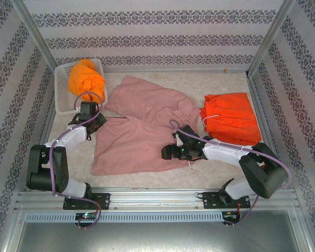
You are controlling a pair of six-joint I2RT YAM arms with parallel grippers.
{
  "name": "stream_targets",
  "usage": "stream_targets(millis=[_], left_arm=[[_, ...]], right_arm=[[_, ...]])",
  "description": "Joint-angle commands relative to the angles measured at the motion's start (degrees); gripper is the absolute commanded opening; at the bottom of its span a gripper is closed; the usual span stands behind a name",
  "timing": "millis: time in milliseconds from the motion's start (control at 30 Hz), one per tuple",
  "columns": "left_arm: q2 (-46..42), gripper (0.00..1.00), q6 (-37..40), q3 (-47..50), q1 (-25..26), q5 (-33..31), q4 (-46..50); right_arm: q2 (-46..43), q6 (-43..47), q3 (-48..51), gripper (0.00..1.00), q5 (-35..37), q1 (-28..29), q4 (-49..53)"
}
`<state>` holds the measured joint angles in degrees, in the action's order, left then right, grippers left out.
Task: Fold and stack the shorts
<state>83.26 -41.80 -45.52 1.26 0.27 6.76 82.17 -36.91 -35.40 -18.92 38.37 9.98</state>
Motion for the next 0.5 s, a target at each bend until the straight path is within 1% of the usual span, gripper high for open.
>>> stream_targets(millis=[0,33,67,133,167,200,300,367,467], left_arm=[[-2.07,0.26,1.02,-0.68,-1.17,0.71,-0.43],[-3.55,0.34,0.81,-0.51,-1.17,1.41,-0.20],[-5.47,0.45,0.63,-0.19,-1.17,2.35,-0.03],[-9.53,0.56,0.13,0.38,-1.17,4.96,0.23],[-11.81,0.64,-0.17,0.68,-1.17,6.58,0.56],[-13.43,0.70,-0.44,0.92,-1.17,8.48,0.66],[-17.46,0.82,-1.28,1.67,-1.00,14.83,1.68],[-19.21,0.89,-3.20,3.44,-0.69,18.92,1.13],[-20.68,0.97,-6.10,7.48,0.20,22.44,-1.23]], right_arm=[[-0.60,0.08,1.38,0.85,-1.12,-0.43,7.42],[-1.98,0.00,0.85,0.86,-1.45,-0.28,7.39],[-4.26,-0.09,0.17,0.86,-1.56,-0.21,7.63],[-8.35,0.05,-1.03,0.88,-0.52,-0.23,8.28],[-11.56,0.40,-1.65,0.89,1.29,-0.30,8.85],[-13.92,0.74,-2.15,0.91,2.76,-0.52,9.14],[-21.02,2.06,-2.90,0.98,6.43,-2.19,8.43],[-24.03,3.28,-3.63,0.98,6.82,-5.05,7.54],[-23.86,5.82,-6.13,0.98,5.15,-11.19,7.77]])
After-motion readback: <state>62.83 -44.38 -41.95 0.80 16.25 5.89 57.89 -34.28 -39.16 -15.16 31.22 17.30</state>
